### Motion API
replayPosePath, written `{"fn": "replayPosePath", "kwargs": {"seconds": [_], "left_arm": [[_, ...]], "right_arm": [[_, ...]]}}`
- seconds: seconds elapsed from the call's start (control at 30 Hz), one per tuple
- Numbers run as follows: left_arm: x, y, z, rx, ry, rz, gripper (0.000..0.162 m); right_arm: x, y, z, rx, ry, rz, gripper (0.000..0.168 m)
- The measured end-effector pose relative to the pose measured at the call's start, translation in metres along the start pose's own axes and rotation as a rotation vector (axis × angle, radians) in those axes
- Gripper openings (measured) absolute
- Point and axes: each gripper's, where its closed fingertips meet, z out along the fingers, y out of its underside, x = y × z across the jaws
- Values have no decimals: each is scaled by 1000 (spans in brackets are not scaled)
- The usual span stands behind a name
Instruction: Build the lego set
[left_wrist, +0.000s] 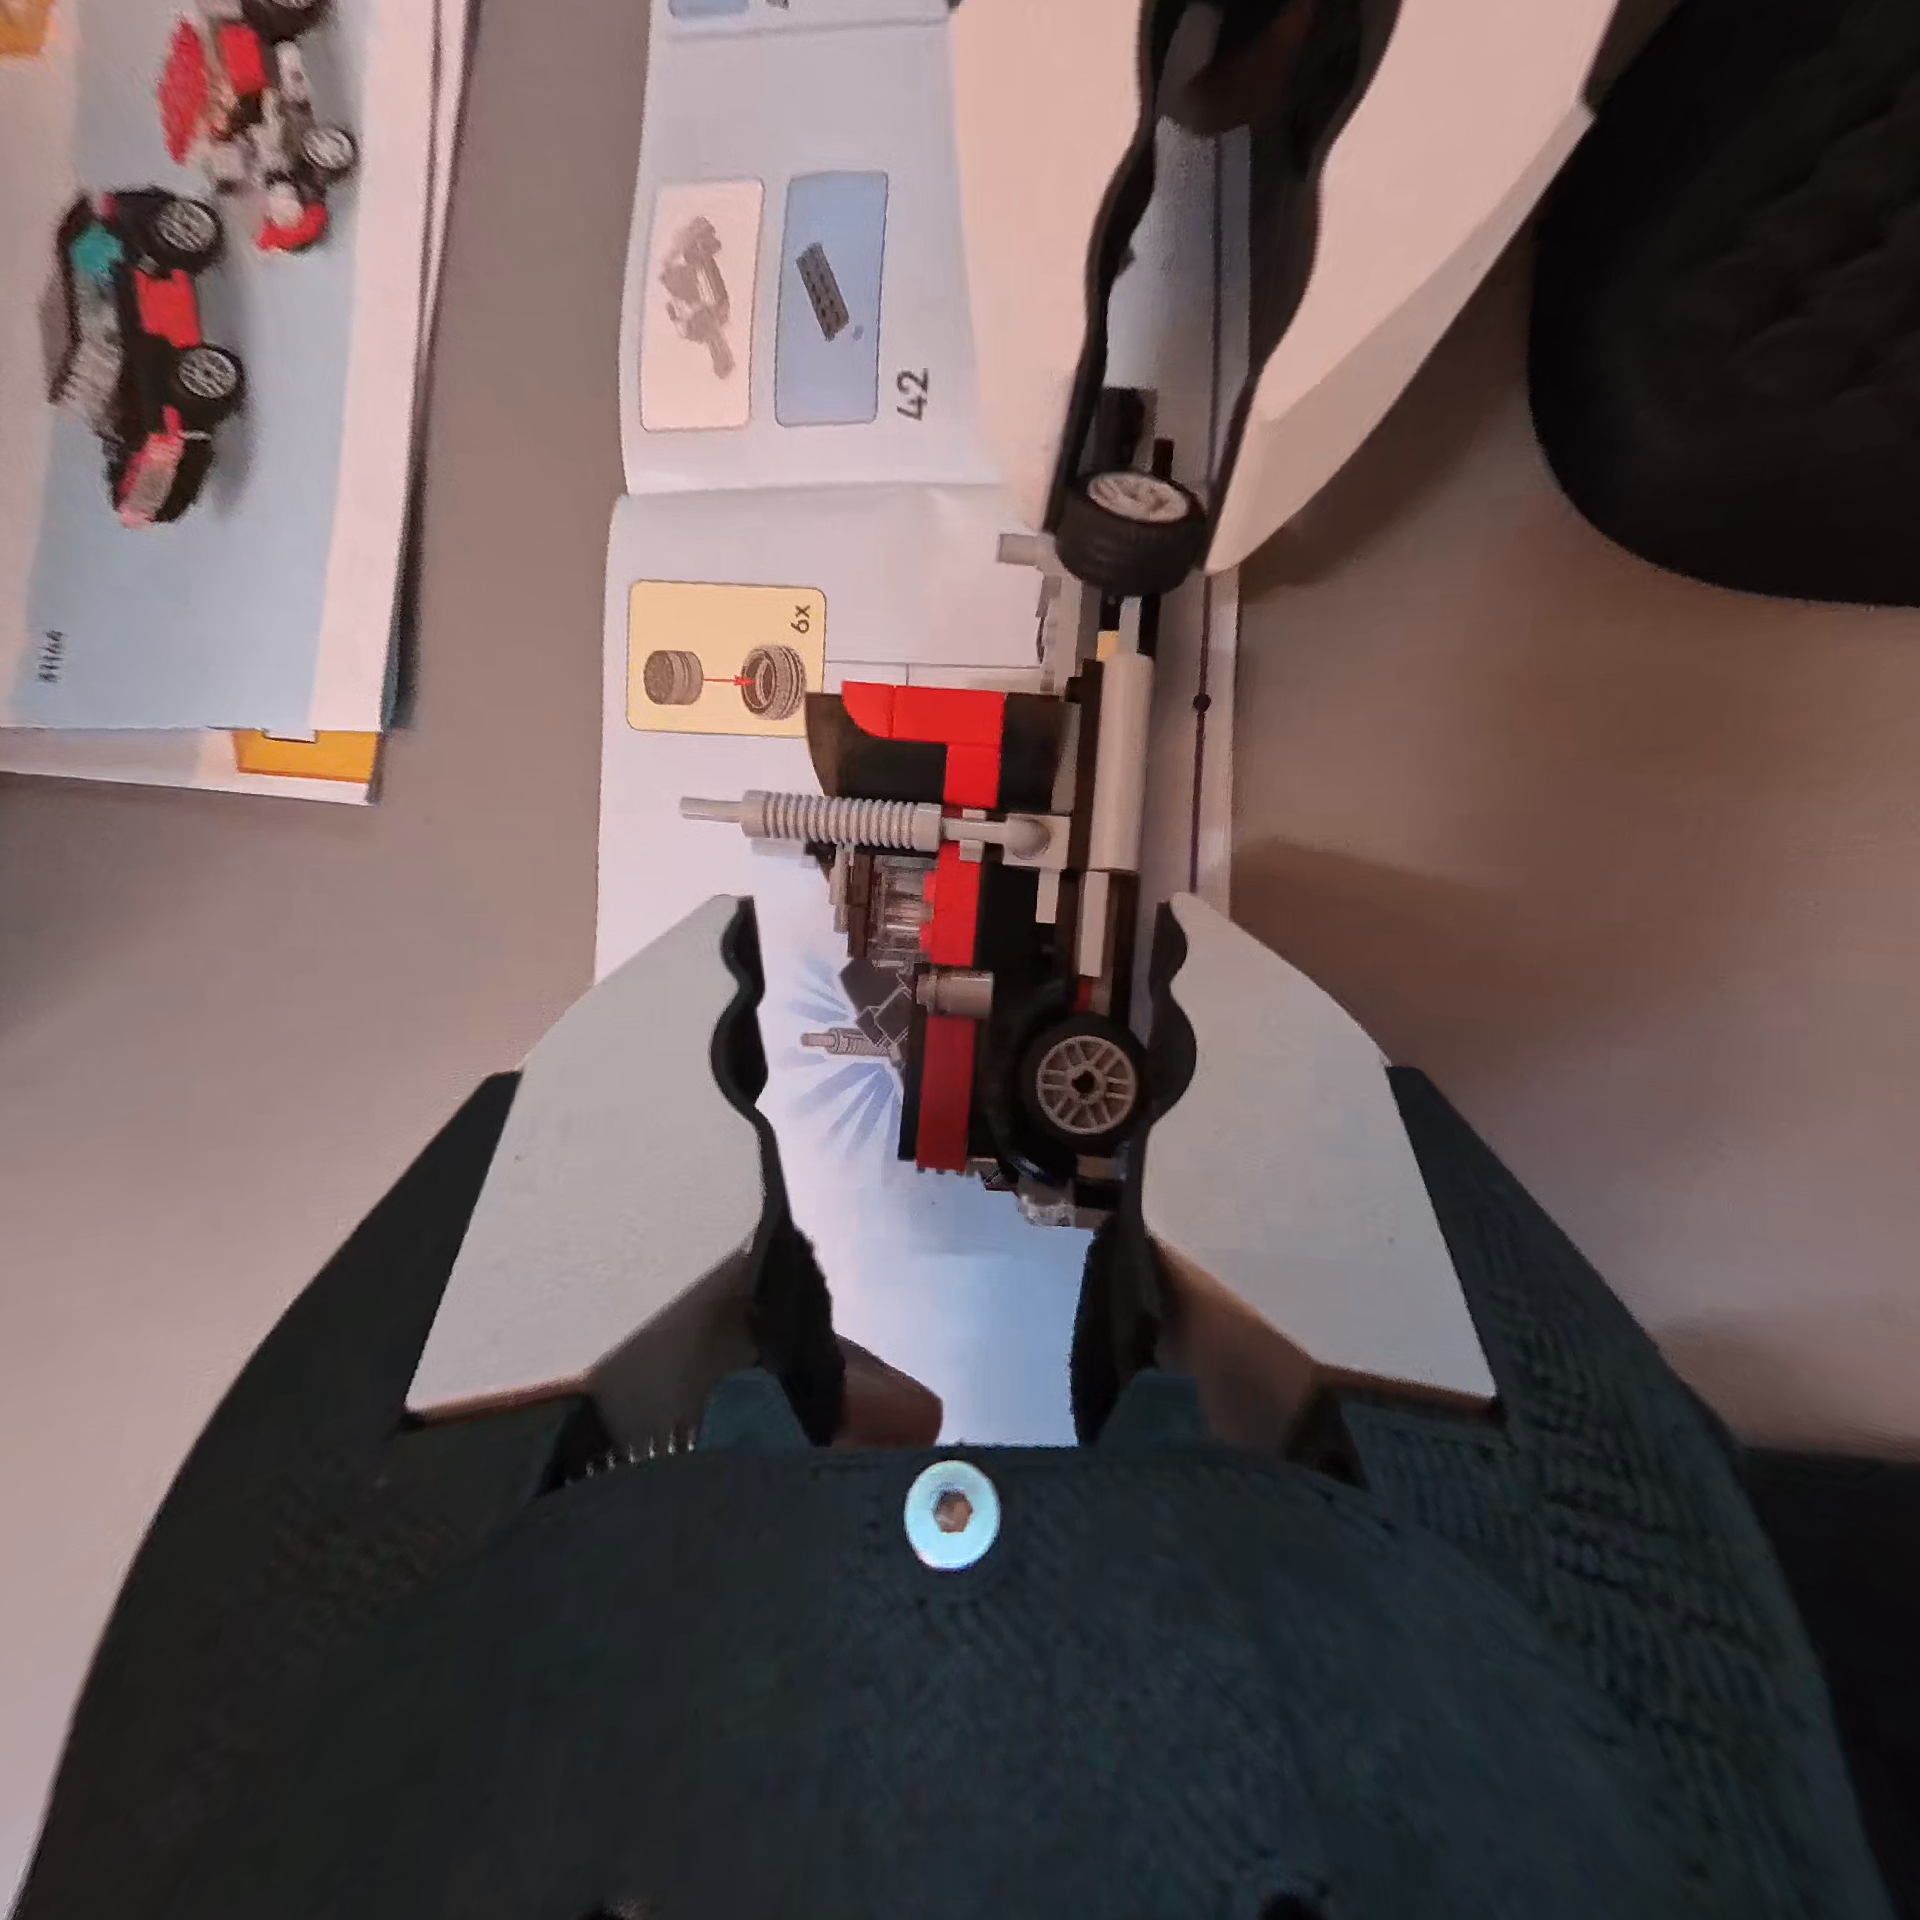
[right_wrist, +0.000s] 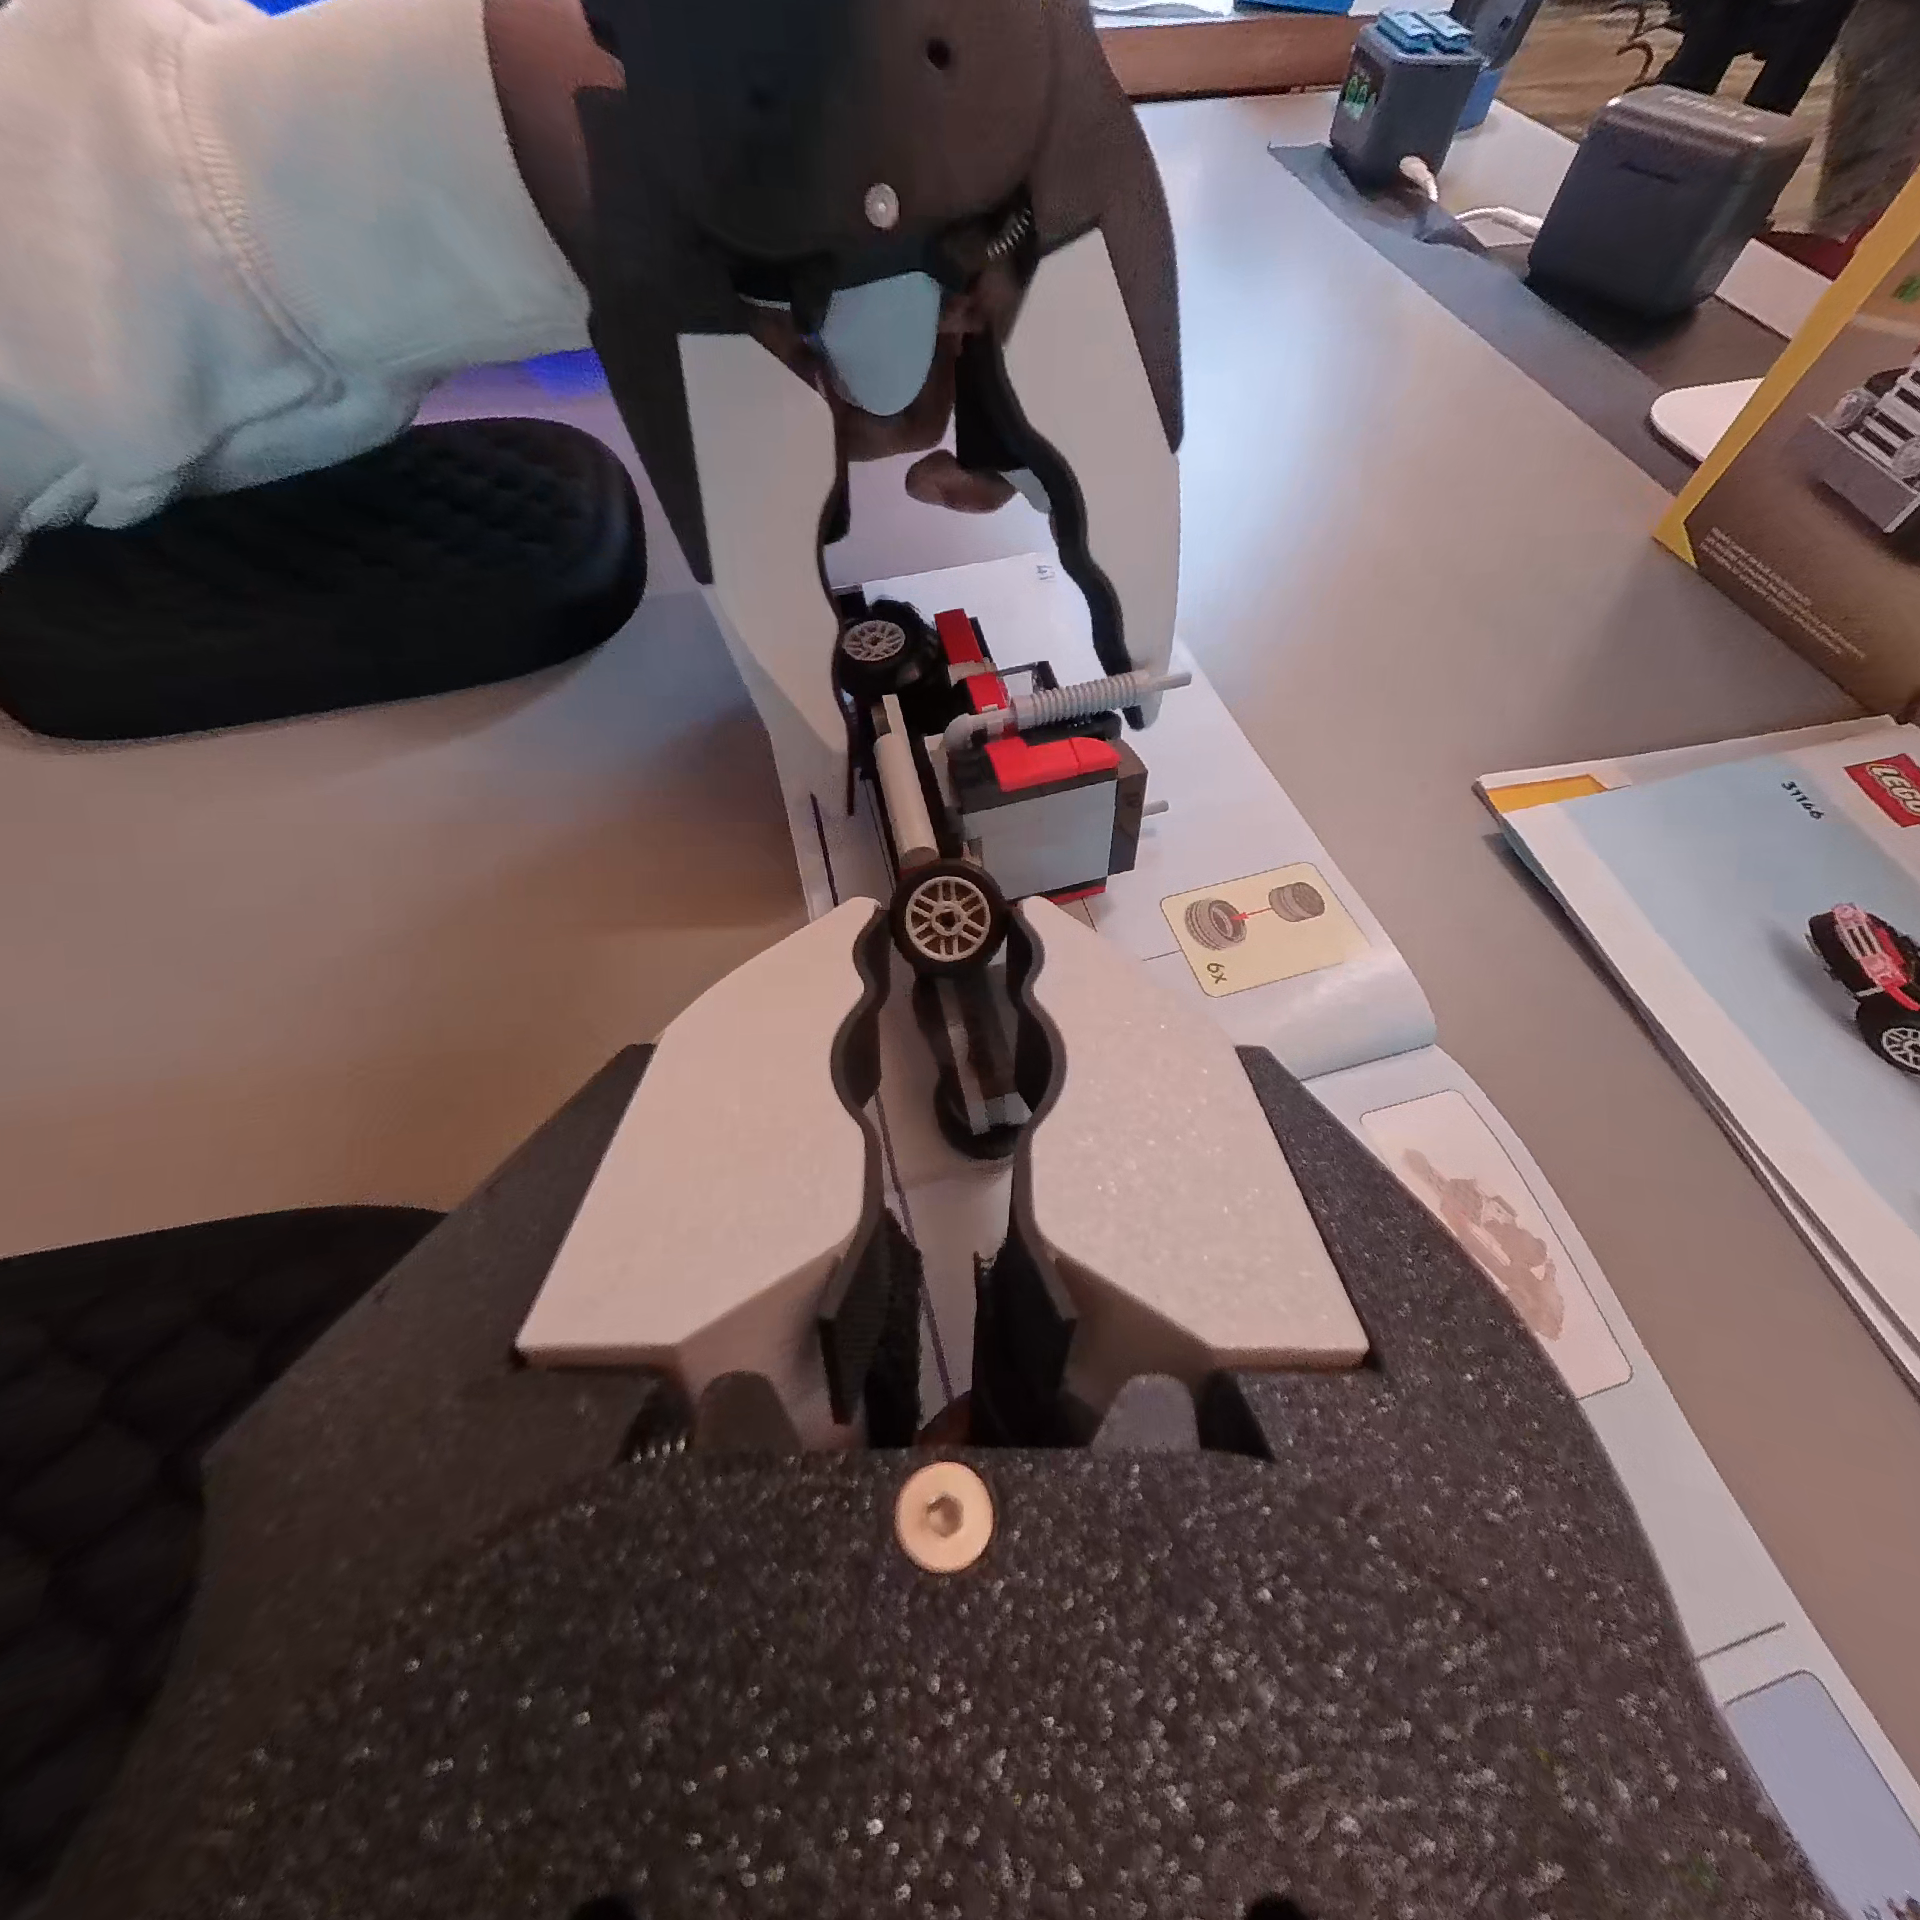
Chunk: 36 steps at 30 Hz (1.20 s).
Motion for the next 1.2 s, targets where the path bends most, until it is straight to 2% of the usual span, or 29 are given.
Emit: {"fn": "replayPosePath", "kwargs": {"seconds": [0.07,0.13,0.37,0.57,0.67,0.8,0.9,1.03,1.13,1.2], "left_arm": [[0,3,5,-38,19,12,71],[4,2,9,-43,50,37,63],[2,0,11,-52,117,80,60],[2,2,4,-116,330,21,59],[0,3,0,-165,420,5,59],[0,-2,1,-151,457,34,59],[-1,-3,4,-185,427,64,59],[3,-6,6,-232,407,132,59],[4,-7,7,-242,414,134,59],[4,-7,6,-251,413,128,59]], "right_arm": [[0,0,0,-1,-1,-1,21],[0,0,0,0,0,3,21],[1,-2,-1,16,-6,16,21],[7,-23,-17,169,-79,174,21],[15,-20,-23,149,-113,241,21],[17,-24,-26,126,-180,253,21],[12,-26,-20,22,-241,253,21],[9,-21,-20,-158,-183,219,22],[5,-6,-23,-337,-149,227,21],[-1,-3,-24,-393,-166,239,21]]}}
